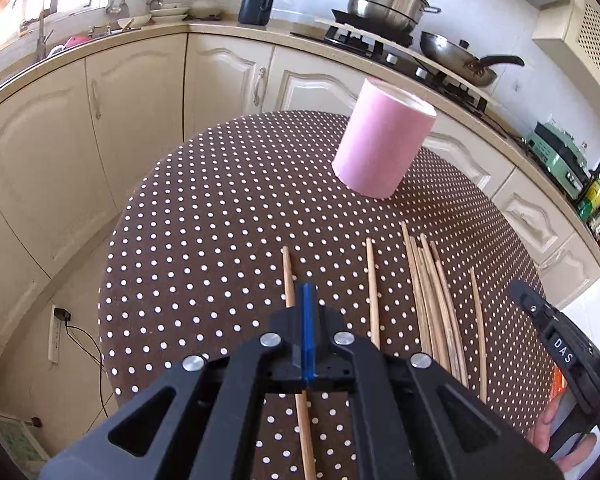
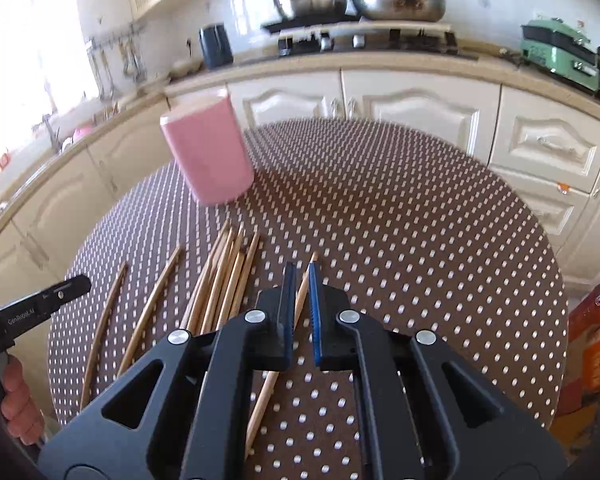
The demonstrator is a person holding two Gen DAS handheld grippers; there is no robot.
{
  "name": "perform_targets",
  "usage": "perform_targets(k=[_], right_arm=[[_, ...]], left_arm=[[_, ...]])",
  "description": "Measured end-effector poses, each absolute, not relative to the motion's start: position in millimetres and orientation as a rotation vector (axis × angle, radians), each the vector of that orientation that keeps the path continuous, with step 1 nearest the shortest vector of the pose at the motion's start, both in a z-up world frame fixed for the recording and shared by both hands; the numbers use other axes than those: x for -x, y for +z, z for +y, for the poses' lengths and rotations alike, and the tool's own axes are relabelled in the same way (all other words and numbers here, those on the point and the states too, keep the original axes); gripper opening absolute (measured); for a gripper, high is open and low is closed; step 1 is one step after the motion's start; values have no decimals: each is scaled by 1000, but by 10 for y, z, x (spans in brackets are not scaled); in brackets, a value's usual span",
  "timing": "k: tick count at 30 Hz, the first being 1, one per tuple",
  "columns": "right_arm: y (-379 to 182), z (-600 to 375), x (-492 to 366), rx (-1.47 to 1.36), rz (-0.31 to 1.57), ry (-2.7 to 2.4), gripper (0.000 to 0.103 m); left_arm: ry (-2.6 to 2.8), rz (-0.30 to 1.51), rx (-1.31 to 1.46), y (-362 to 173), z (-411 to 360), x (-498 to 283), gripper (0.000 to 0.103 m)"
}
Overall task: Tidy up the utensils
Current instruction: 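Lower the right gripper onto a single chopstick and close on it, then lift the chopstick with the right gripper and carry it over the pink cup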
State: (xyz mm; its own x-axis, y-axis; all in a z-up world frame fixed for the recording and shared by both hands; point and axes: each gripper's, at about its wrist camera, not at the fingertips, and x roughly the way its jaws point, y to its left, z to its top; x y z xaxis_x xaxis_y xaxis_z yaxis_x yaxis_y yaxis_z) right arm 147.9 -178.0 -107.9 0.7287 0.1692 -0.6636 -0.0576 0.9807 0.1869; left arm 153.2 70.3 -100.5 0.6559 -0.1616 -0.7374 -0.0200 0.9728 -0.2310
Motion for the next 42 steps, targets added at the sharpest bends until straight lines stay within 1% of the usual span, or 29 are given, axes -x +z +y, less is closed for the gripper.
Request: perform_targets(k=[1,2,3,5,7,8,10,11,12,13,14,16,17,18,19,20,21,22,23,24,25,28,32,36,42], right_arm=[[-1102,-1766,-1498,-152,763,129,17],[-1128,-1751,-1515,-140,783,127,47],[-1158,-1736,-1513,-129,792,114,81],[-1177,-1717,-1489,-103,761,69,81],[-1195,-1687,-1507,-79,770,76,81],[-1209,-1670,-1548,-59,779,67,81],[-1250,-1597,-1613,-16,811,52,79],[-1274,-1567,-1637,3,827,40,75],[-1307,-1526,-1663,29,851,36,59],[-1353,-1494,-1693,48,881,34,38],[-1381,-1488,-1718,54,905,31,37],[-1383,-1495,-1722,54,900,27,31],[-1386,-1490,-1717,53,901,38,29],[-1383,-1476,-1708,57,900,54,23],[-1382,-1462,-1714,64,899,59,21],[-1381,-1439,-1717,72,897,69,16],[-1377,-1426,-1716,77,896,87,11],[-1377,-1430,-1720,74,896,93,10],[-1386,-1434,-1723,63,896,102,10],[-1386,-1468,-1739,39,896,118,8],[-1391,-1536,-1770,-7,898,138,6],[-1402,-1697,-1890,-112,902,187,6],[-1381,-1789,-1968,-186,885,208,6],[-1215,-1900,-1953,-227,778,177,6],[-894,-1971,-1848,-245,639,159,6]], left_arm=[[-102,859,208,-1005,677,-1528,1],[-116,857,184,-1000,657,-1509,1],[-100,851,148,-995,635,-1480,1],[-63,839,93,-992,594,-1473,2],[-49,840,80,-1003,580,-1455,3],[-42,846,82,-1014,590,-1469,5],[-29,867,97,-1059,610,-1522,20],[-19,878,103,-1086,611,-1561,33],[-8,888,103,-1114,601,-1584,34],[-4,894,101,-1137,608,-1590,34],[-2,908,101,-1159,593,-1612,34],[5,904,91,-1193,593,-1658,38],[7,904,82,-1203,584,-1683,42],[16,910,68,-1208,554,-1721,43],[34,917,52,-1218,536,-1745,43],[51,921,41,-1226,519,-1767,43],[75,922,30,-1232,492,-1793,37],[109,911,16,-1239,470,-1811,30],[122,896,11,-1247,456,-1815,16],[119,887,6,-1251,444,-1823,6],[112,887,11,-1246,448,-1831,6],[119,889,7,-1253,451,-1877,6],[115,903,22,-1212,482,-1959,6],[95,854,46,-1051,502,-1947,6],[50,714,78,-680,524,-1867,6]])
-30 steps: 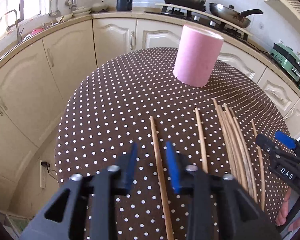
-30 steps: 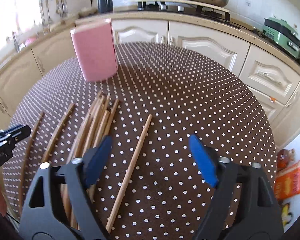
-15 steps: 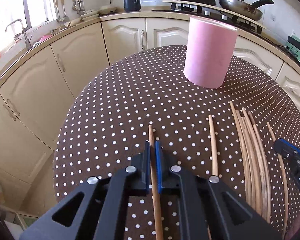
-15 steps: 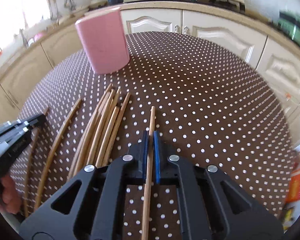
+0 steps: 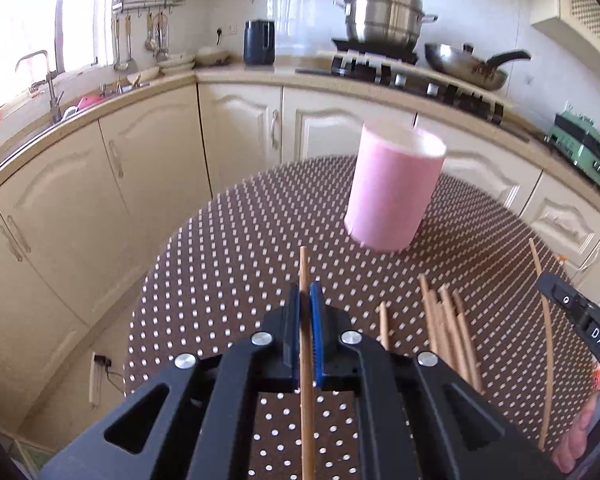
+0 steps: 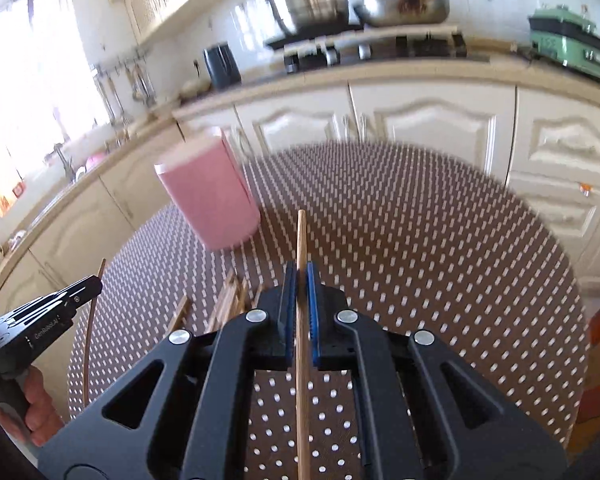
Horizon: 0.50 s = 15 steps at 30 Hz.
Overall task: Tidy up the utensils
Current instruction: 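Lift the chopstick with the right gripper and carry it over the pink cup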
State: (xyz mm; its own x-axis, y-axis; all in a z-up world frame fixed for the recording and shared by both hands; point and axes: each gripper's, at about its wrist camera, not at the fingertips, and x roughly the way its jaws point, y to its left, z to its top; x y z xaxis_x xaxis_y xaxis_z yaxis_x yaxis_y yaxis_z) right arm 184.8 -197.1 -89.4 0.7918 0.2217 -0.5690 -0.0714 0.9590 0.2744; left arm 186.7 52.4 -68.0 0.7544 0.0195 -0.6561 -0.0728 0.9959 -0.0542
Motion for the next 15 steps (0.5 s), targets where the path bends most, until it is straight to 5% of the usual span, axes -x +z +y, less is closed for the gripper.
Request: perform_targets(k=[15], right_arm=[[-210,-2028,-1740,-226,423,112,6]], left_arm=[[54,509,104,55,472,-1817,6]])
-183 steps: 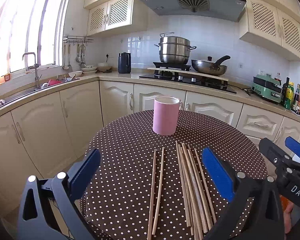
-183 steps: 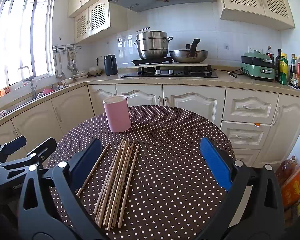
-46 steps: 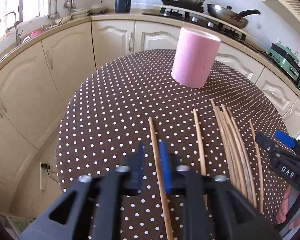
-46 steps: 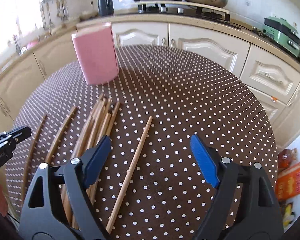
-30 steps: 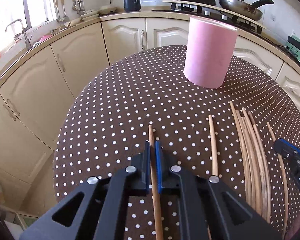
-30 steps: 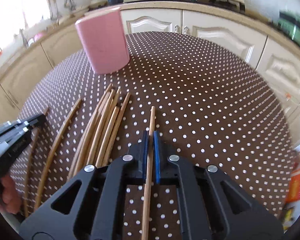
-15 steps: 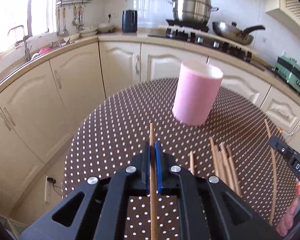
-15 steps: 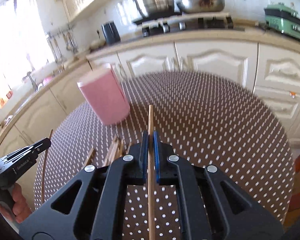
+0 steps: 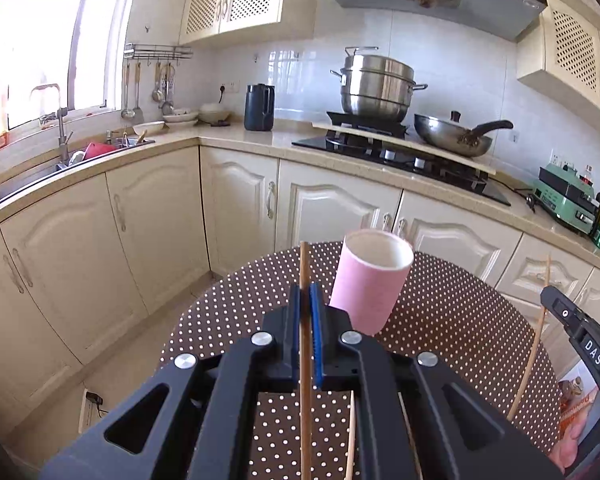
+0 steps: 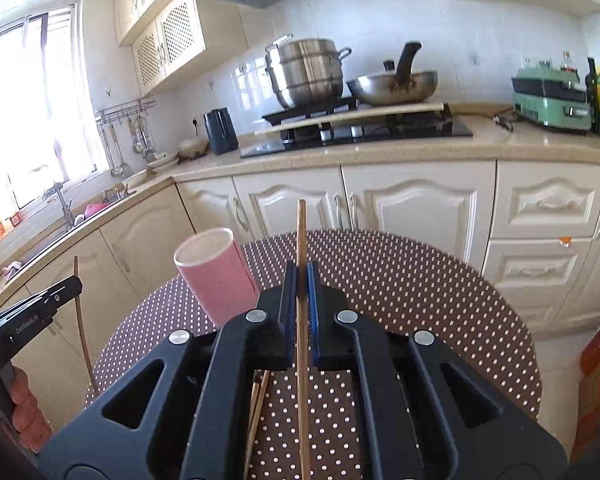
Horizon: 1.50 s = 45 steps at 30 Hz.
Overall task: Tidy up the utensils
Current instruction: 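Lift the chopstick with the right gripper and carry it over the pink cup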
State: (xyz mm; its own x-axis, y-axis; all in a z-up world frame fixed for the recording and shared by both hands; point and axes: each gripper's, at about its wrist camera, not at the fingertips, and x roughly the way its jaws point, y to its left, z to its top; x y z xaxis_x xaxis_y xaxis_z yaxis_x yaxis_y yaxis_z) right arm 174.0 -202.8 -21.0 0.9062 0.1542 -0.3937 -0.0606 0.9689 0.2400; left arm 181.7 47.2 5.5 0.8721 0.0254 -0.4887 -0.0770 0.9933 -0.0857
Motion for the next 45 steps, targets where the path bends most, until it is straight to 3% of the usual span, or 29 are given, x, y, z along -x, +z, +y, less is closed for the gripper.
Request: perform_targets(k=[16,31,38,45], right_arm=[[503,-1806,-1883,-171,289,132,6],[1610,-1352,-2190,-79,128,186,6],[1509,-1261,-2561,-102,169,223,5],[1060,-1212,-2989,-134,286,235,5]], left_arm=[[91,400,68,728,389,-2010,6],[40,234,98,1881,150,-2505,6],[38,229,105,1958,75,-2884,6],[55,323,144,1451,226,-3302,6]])
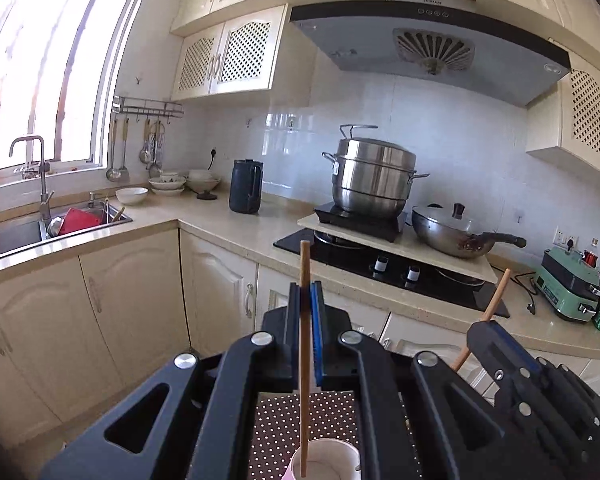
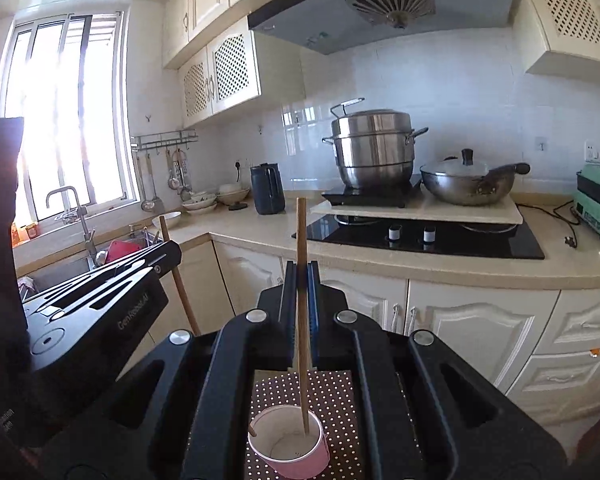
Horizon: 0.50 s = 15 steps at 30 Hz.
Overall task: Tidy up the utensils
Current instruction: 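Lift the chopstick with the right gripper and carry it over the pink cup, then lower the chopstick into the pink cup and open the right gripper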
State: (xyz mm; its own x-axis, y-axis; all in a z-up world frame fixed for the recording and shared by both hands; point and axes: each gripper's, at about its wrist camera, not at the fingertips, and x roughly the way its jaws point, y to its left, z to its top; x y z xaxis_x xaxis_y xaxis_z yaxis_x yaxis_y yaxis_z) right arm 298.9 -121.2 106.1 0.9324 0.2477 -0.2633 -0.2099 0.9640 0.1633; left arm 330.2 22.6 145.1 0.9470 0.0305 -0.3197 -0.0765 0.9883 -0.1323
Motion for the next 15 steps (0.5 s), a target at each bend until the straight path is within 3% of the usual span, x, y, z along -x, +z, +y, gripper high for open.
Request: perform_targets(k=[15], right_arm=[[185,-1073,-3331,-138,497,247,6]], left_arm=[[6,476,153,570,327,-3569,6]])
